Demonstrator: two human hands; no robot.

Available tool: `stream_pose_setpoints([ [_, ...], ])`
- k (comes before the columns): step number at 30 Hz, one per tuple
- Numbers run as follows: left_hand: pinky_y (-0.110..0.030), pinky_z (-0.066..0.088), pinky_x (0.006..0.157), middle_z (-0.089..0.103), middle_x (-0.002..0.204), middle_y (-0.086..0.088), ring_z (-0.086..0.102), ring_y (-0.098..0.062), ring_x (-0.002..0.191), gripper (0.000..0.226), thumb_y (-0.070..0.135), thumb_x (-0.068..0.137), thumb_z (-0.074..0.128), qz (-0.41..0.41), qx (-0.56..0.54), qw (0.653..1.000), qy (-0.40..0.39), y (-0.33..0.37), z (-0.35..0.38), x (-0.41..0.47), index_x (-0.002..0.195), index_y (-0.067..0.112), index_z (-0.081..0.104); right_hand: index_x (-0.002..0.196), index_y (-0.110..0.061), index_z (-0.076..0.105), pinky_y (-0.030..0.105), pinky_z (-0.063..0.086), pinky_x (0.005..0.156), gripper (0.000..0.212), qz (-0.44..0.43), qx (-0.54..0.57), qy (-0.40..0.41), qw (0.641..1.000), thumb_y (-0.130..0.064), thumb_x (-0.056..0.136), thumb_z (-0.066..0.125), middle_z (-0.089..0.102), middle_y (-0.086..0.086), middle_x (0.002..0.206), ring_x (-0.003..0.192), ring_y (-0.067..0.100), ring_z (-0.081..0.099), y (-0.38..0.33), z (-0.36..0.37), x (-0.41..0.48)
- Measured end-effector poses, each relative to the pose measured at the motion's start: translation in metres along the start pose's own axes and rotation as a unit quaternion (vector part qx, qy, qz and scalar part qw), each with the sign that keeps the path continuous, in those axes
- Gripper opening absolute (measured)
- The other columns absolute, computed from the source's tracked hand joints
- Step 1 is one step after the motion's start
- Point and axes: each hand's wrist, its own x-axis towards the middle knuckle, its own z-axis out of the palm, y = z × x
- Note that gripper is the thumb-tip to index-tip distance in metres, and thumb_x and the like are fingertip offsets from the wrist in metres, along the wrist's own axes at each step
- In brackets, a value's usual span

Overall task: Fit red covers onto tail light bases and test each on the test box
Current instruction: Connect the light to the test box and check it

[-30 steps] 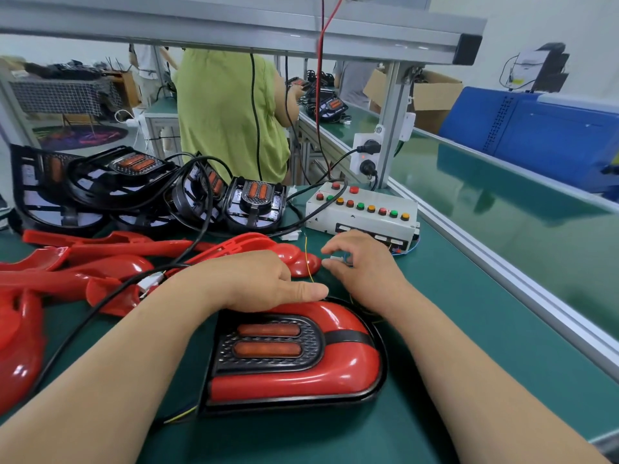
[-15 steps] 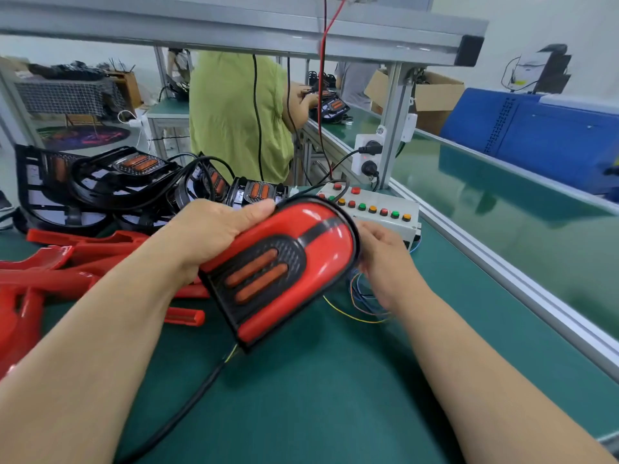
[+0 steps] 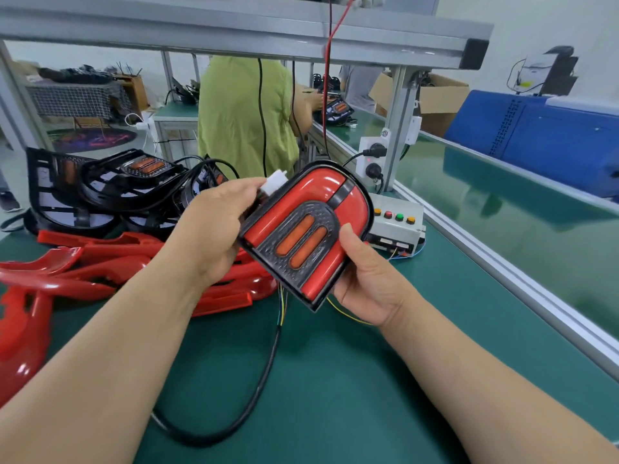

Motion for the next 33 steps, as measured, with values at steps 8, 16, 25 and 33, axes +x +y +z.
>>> stream_pose_setpoints([
  [8,-0.030,0.061,0.060,0.075,0.081,-0.008,0.071,-0.016,0.067,0.017,0.004,0.091,0.062,0.003,-0.062,0.997,0.040,-0.007,-0.003,0.001,0.085,0.014,0.075,0.117,-0.009,0.073,0.037,0.056,0.089,0.056,0.003,0.037,-0.033,0.999,-0.033,0.069,0.087,0.069,0.012,0.122,0.113,0.024,0.067,-0.003,-0.003,-0.003],
  [16,-0.037,0.059,0.070,0.073,0.069,-0.002,0.069,-0.019,0.065,0.012,0.009,0.095,0.053,-0.004,-0.003,1.000,-0.013,-0.014,0.013,-0.014,0.089,0.008,0.064,0.116,-0.011,0.073,0.040,0.055,0.092,0.065,0.018,0.017,-0.058,0.998,-0.039,0.060,0.091,0.070,0.011,0.122,0.113,0.023,0.067,-0.001,-0.006,-0.003],
  [25,-0.022,0.051,0.088,0.068,0.101,0.023,0.063,0.007,0.089,0.035,0.045,0.090,0.067,0.096,0.301,0.946,-0.068,-0.023,0.016,-0.012,0.119,0.027,0.059,0.114,-0.005,0.073,0.042,0.057,0.090,0.052,-0.099,0.109,0.053,0.988,-0.035,0.072,0.080,0.069,0.015,0.123,0.113,0.024,0.067,-0.015,-0.017,0.002],
  [33,-0.053,0.038,0.108,0.042,0.148,0.003,0.043,-0.018,0.137,0.137,0.068,0.054,0.083,0.024,0.564,0.825,-0.038,-0.027,0.040,-0.026,0.156,0.030,0.000,0.120,-0.008,0.062,0.039,0.060,0.084,0.049,-0.188,0.169,0.160,0.954,-0.038,0.081,0.060,0.073,0.010,0.114,0.103,0.021,0.071,-0.027,-0.028,0.002],
])
